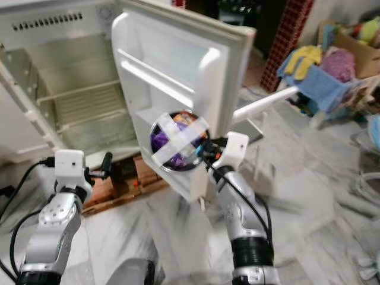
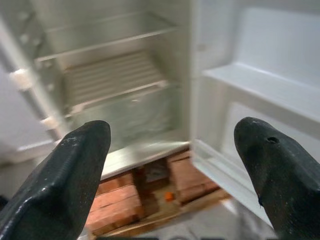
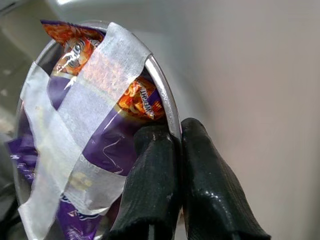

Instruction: Restocking fridge

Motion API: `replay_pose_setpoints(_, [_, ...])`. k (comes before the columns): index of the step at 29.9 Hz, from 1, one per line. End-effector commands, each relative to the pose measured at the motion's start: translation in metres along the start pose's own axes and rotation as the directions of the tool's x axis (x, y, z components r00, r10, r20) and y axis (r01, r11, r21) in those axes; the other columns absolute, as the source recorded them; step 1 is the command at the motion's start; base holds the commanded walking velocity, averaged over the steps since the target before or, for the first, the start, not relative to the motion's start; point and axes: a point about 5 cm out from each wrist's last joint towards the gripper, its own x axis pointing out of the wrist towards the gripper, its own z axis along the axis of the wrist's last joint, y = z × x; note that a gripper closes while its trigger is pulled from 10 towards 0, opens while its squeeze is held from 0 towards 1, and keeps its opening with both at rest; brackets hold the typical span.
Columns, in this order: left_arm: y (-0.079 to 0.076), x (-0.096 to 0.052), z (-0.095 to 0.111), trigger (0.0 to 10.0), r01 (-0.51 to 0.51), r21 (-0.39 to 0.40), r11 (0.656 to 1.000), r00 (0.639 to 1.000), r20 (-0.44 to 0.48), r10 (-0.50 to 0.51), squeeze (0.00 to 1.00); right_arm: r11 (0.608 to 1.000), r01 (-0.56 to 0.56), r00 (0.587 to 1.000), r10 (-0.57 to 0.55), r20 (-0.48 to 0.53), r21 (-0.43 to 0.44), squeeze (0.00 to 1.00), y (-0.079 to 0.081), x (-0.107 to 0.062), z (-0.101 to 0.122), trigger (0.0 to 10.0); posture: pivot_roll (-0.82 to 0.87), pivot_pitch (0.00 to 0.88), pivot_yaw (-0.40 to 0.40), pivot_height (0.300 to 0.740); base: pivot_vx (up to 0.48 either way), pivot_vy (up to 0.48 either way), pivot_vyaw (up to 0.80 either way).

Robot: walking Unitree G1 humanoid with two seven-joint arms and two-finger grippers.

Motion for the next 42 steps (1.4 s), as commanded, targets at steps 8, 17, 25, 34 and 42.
replay_pose_setpoints(8, [0.0018,0.0009,0.0023,10.0,0.007,0.005,1.0,1.0,0.0,-0.007,0.0,1.0,-0.009,1.0,0.009,0.023,0.003,0.0,0.0041,0.0047,0.0045,10.0,0.18,0.058,-0.025,0.74,0.0,0.448,0.0])
replay_pose_setpoints(17, [0.0035,0.0005,0.0034,10.0,0.003,0.014,1.0,1.0,0.002,-0.003,0.0,1.0,-0.012,1.0,0.012,0.009,0.003,0.0,0.0043,0.0049,0.0002,10.0,0.18,0.063,-0.022,0.74,0.0,0.45,0.0])
replay_pose_setpoints(25, [0.0035,0.0002,0.0033,10.0,-0.004,0.019,1.0,1.0,-0.002,0.004,0.0,1.0,-0.013,1.0,0.013,0.003,0.003,0.0,0.0046,0.0058,-0.001,10.0,0.19,0.067,-0.024,0.74,0.0,0.436,0.0])
replay_pose_setpoints(34, [0.0081,-0.0018,0.0014,10.0,-0.027,0.051,0.998,1.0,-0.002,0.027,0.0,0.999,-0.004,1.0,0.004,-0.009,-0.031,0.0,-0.0048,0.0041,-0.0017,10.0,0.19,0.061,-0.031,0.74,0.069,0.415,0.0])
replay_pose_setpoints(42, [0.004,-0.0017,0.0012,10.0,-0.02,0.042,0.999,1.0,-0.003,0.02,0.0,1.0,-0.024,1.0,0.024,0.003,-0.02,0.0,0.0026,0.0065,0.0,10.0,0.19,0.059,-0.037,0.74,0.416,0.075,0.0])
